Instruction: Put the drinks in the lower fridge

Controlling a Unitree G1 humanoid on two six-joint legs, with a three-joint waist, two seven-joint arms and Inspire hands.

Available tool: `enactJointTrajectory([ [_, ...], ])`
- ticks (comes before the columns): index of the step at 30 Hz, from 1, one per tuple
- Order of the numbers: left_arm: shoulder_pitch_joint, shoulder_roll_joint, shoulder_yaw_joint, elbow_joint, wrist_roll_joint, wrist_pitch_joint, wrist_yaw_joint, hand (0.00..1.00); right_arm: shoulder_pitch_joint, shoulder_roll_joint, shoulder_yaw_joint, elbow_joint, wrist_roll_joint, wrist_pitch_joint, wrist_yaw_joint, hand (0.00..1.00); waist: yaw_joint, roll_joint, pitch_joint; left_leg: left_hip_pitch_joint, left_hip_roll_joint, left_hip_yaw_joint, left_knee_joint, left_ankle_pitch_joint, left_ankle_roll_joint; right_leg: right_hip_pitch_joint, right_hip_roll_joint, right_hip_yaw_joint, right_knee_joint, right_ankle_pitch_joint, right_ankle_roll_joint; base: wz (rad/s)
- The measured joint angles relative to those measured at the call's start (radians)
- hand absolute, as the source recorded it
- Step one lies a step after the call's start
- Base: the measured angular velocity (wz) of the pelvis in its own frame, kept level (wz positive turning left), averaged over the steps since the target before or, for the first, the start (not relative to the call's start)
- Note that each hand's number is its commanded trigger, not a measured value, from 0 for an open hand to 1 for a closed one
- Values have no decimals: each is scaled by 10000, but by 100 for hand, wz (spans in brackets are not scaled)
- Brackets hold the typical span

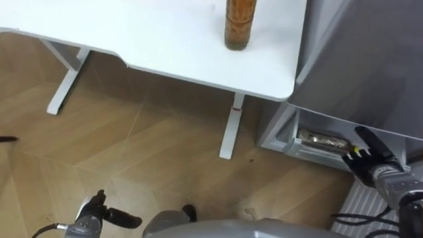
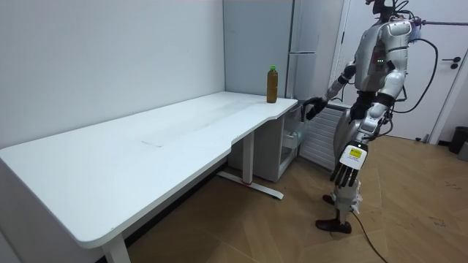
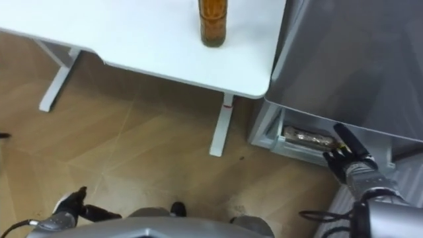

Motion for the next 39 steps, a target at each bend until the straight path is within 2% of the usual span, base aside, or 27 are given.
enactJointTrajectory([
  [3, 75, 0, -11, 18, -8, -99, 1, 0, 688, 90, 9, 68, -53, -57, 270, 0, -73, 84, 40, 241, 10, -7, 14, -114, -30, 323, 36, -29, -160, -10, 20, -3],
  [9, 696, -60, -6, 5, 113, -349, 30, 0, 2097, 879, 114, 120, -891, -195, 543, 0, -236, 187, 108, 670, -1, 28, -14, -377, -68, 708, 61, 116, -225, -107, 84, -9],
  [12, 871, -166, -4, 11, 119, -330, 32, 0, 2625, 1207, 426, 121, -1892, -226, 522, 0, -277, 226, 139, 814, -18, 13, -5, -489, -69, 825, 61, 306, -272, -142, 119, -14],
  [15, 973, -364, 1, 26, 109, -324, 39, 0, 2749, 1543, 787, 115, -3133, -217, 386, 0, -241, 217, 145, 877, -26, 72, -8, -545, -64, 818, 66, 500, -278, -159, 139, -18],
  [19, 979, -811, 3, 43, 112, -301, 138, 0, 2794, 1905, 1076, 486, -4412, -230, 109, 0, -273, 169, 149, 1218, -46, 27, 18, -742, -52, 1109, 74, 646, -395, -203, 205, -12],
  [22, 933, -880, -2, 40, 113, -291, 194, 0, 2872, 2242, 1075, 523, -5491, -209, -20, 0, -371, 100, 169, 1346, -55, 18, 25, -822, -48, 1196, 74, 797, -385, -253, 217, -9],
  [25, 922, -894, -12, 41, 101, -227, 184, 0, 2842, 2284, 1165, 410, -6372, -229, -141, 0, -513, 85, 137, 1345, -76, 40, 31, -902, -14, 1123, 67, 966, -357, -254, 232, -16],
  [27, 874, -920, -3, 49, -11, -161, 161, 0, 2771, 2258, 1266, 414, -6775, -267, -297, 0, -508, 58, 93, 1381, -64, 247, 19, -934, 2, 1043, 71, 1173, -315, -249, 243, -25],
  [29, 656, -911, -5, 265, -3, -112, 101, 0, 2701, 2243, 1254, 453, -7178, -297, -357, 0, -543, 161, 64, 1403, -69, 302, 38, -967, 24, 1013, 62, 1271, -197, -238, 259, -20],
  [32, 488, -905, 3, 628, -11, -104, -28, 0, 2632, 2189, 1225, 453, -7756, -369, -370, 0, -548, 122, 108, 1538, -72, 453, 70, -1049, 59, 975, 34, 1467, -39, -245, 273, -24],
  [34, 302, -874, -15, 913, 1, -66, -116, 0, 2654, 2168, 1226, 276, -7937, -350, -436, 0, -606, 233, 101, 1538, -64, 515, 172, -1174, 87, 971, 32, 1550, -10, -268, 311, -13],
  [39, 239, -855, -8, 985, 1, 76, -233, 0, 2638, 2165, 1262, -268, -8766, -345, -449, 0, -610, 232, 120, 1558, -62, 597, 256, -1309, 120, 918, 38, 1769, 37, -304, 367, -12],
])
